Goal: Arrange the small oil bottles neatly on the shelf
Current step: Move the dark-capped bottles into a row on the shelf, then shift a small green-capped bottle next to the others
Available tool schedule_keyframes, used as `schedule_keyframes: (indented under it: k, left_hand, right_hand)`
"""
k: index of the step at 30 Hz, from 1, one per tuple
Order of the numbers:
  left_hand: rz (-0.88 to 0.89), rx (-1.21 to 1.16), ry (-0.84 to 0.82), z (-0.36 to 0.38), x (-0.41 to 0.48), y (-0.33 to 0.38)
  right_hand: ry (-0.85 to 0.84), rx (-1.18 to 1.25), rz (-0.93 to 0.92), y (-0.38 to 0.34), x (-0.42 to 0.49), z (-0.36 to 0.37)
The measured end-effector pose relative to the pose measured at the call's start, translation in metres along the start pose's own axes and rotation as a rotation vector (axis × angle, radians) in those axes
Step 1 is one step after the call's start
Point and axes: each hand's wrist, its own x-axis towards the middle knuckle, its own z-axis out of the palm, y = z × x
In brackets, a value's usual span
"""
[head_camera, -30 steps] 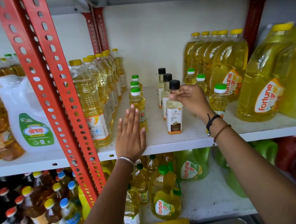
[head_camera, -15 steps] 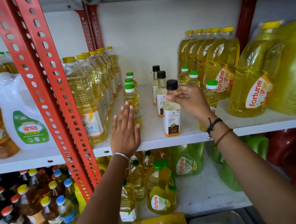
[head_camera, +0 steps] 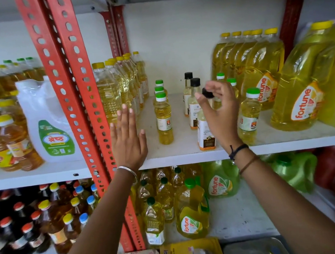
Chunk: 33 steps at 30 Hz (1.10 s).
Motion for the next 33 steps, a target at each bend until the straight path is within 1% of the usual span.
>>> schedule_keyframes:
  k: [3, 5, 9, 13, 15, 22, 25, 30, 33]
  left_hand:
    - [0.071, 0.102, -0.029, -0.004, 0.002, -0.019]
    - [0.103, 0.148, -0.043, -0.002, 0.0, -0.025]
    - [0.122, 0.211, -0.029, 0.003, 0.0, -0.029]
    - [0.134, 0.213, 0.005, 0.005, 0.0, -0.03]
    - [0.145, 0.215, 0.016, 0.006, -0.001, -0.031]
    - [0.156, 0.2, 0.019, 0.006, -0.001, -0.032]
    - [0.157, 0.198, 0.014, 0.005, -0.001, -0.032]
    - [0.16, 0.207, 0.01, 0.005, -0.001, -0.031]
    - [0.155, 0.211, 0.006, 0.005, -0.001, -0.031]
  right_hand:
    - [-0.136, 0.033, 0.01, -0.007, -0.005, 0.03]
    - [-0.221, 0.037, 0.072, -0.002, -0.007, 0.052]
    - [-0.374, 0.053, 0.256, 0.006, 0.0, 0.086]
    - [-0.47, 0.006, 0.293, 0.021, 0.013, 0.104]
    - [-0.459, 0.005, 0.312, 0.026, 0.017, 0.107]
    - [-0.326, 0.021, 0.323, 0.024, 0.021, 0.11]
    - [-0.285, -0.01, 0.329, 0.023, 0.02, 0.116]
    - [-0.277, -0.051, 0.302, 0.025, 0.016, 0.118]
    - [-0.332, -0.026, 0.283, 0.024, 0.015, 0.113]
